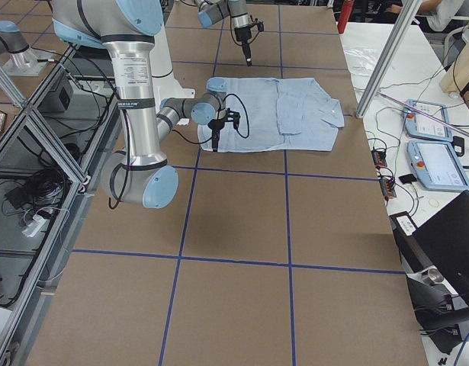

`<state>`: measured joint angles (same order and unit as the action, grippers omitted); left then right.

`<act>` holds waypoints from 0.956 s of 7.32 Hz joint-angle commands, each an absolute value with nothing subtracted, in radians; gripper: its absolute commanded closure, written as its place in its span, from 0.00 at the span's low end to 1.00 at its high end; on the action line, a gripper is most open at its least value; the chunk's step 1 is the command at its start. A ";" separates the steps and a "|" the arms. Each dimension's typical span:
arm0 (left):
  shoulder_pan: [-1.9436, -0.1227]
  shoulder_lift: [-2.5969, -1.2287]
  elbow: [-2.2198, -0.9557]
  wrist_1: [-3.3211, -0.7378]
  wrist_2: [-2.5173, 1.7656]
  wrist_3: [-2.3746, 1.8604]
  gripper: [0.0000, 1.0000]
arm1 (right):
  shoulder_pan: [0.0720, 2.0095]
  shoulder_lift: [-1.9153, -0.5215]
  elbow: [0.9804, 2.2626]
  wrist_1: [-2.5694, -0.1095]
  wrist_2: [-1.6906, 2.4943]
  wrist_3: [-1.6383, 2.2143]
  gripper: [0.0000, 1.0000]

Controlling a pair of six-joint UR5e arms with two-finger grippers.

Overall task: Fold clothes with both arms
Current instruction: 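Lower both grippers to the shirt's side edges near the hem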

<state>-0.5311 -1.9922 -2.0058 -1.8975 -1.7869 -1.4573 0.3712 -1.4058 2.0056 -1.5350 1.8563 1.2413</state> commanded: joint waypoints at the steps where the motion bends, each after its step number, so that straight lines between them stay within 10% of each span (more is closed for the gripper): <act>1: -0.529 -1.993 -2.003 -1.899 -1.787 -1.456 0.00 | 0.356 -1.408 2.005 -1.536 1.867 1.247 0.26; 7: -0.531 -1.993 -2.002 -1.899 -1.787 -1.456 0.00 | 0.348 -1.424 2.003 -1.537 1.893 1.252 0.35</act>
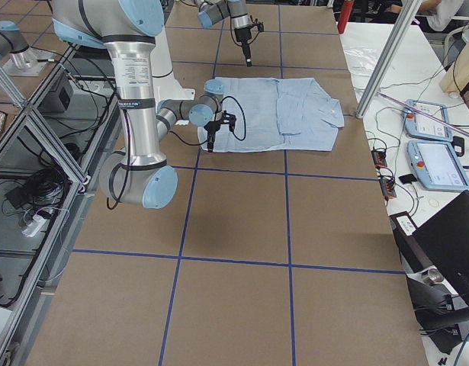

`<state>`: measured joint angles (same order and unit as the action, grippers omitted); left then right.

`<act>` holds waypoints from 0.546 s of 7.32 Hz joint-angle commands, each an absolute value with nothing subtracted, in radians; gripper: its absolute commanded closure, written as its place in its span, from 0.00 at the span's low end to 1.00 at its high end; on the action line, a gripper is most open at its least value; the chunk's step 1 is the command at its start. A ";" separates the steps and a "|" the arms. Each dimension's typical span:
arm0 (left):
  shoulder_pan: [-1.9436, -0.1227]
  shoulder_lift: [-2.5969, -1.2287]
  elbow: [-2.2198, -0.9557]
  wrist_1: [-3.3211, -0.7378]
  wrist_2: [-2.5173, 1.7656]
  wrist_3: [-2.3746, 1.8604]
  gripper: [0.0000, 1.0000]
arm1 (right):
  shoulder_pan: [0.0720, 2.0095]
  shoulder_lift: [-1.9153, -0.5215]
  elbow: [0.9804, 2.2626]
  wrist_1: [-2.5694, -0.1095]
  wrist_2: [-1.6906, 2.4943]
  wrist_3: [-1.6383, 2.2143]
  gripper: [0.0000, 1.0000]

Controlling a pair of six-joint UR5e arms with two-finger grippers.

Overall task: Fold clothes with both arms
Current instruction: 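Lower both grippers to the shirt's side edges near the hem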

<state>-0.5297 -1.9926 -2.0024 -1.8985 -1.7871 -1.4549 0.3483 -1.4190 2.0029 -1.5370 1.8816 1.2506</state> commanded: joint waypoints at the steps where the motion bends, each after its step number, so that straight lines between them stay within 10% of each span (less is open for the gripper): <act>1: -0.531 -1.993 -2.002 -1.899 -1.787 -1.456 0.00 | 0.348 -1.424 2.002 -1.539 1.902 1.252 0.35; 4: -0.531 -1.994 -2.003 -1.899 -1.787 -1.456 0.00 | 0.348 -1.424 1.994 -1.539 1.907 1.252 0.43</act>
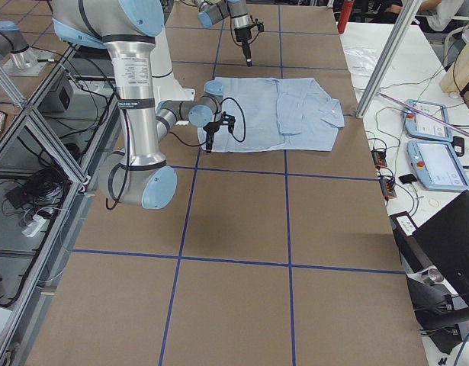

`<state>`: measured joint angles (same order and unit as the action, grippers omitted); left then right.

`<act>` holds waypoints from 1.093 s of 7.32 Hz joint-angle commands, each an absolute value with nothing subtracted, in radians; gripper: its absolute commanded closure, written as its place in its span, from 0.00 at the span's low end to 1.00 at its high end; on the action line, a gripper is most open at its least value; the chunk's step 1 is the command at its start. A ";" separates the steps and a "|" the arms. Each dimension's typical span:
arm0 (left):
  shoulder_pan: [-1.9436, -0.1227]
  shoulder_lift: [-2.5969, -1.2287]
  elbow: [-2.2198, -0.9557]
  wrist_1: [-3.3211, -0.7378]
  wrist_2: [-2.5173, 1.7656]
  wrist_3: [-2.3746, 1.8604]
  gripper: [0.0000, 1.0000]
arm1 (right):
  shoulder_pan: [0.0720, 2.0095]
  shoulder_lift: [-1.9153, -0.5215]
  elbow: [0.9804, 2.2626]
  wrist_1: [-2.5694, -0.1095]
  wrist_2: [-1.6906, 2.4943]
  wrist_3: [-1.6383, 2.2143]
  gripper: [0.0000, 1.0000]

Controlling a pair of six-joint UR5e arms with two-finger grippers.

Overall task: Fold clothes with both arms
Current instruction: 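Lower both grippers to the shirt's side edges near the hem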

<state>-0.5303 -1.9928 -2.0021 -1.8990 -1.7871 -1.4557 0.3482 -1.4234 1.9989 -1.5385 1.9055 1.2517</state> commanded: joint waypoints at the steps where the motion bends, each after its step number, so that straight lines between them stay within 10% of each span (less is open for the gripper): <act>1: -0.531 -1.993 -2.002 -1.899 -1.787 -1.456 0.00 | 0.348 -1.424 1.994 -1.539 1.907 1.252 0.50; 5: -0.531 -1.988 -1.999 -1.899 -1.787 -1.457 0.00 | 0.348 -1.424 1.996 -1.540 1.907 1.252 0.96; 8: -0.526 -1.977 -1.997 -1.899 -1.784 -1.457 0.01 | 0.348 -1.416 2.038 -1.539 1.905 1.253 1.00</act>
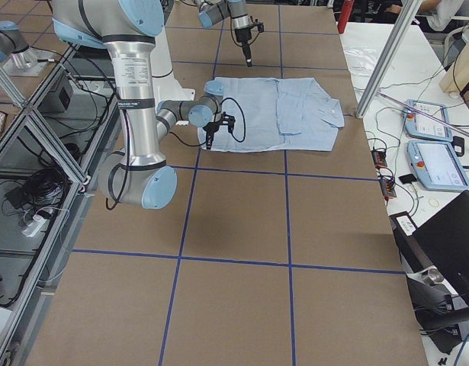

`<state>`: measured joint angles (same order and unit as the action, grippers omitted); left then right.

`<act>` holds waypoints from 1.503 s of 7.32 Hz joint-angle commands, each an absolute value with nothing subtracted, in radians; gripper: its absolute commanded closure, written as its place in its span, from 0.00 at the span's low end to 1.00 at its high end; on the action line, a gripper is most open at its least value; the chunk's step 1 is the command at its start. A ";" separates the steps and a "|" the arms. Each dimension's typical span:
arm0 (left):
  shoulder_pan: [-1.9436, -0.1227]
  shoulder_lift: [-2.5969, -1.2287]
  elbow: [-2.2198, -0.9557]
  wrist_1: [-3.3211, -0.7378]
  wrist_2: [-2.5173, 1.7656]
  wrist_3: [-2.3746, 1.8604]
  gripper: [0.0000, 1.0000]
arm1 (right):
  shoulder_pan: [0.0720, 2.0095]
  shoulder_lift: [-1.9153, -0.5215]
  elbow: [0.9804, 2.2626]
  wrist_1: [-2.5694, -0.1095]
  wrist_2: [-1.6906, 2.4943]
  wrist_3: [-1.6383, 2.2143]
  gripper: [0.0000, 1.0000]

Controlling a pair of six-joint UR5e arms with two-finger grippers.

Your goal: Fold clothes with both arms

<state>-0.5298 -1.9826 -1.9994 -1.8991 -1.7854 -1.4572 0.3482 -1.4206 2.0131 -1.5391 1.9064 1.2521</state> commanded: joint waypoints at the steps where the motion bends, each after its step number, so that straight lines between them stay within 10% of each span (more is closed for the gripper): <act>1: -0.520 -1.926 -2.003 -1.899 -1.786 -1.460 0.01 | 0.350 -1.413 2.055 -1.539 1.898 1.276 1.00; 7: -0.296 -1.747 -1.996 -1.898 -1.763 -1.609 0.04 | 0.350 -1.404 2.068 -1.536 1.856 1.342 1.00; 11: -0.296 -1.738 -1.974 -1.898 -1.763 -1.611 0.26 | 0.362 -1.404 2.068 -1.536 1.861 1.341 1.00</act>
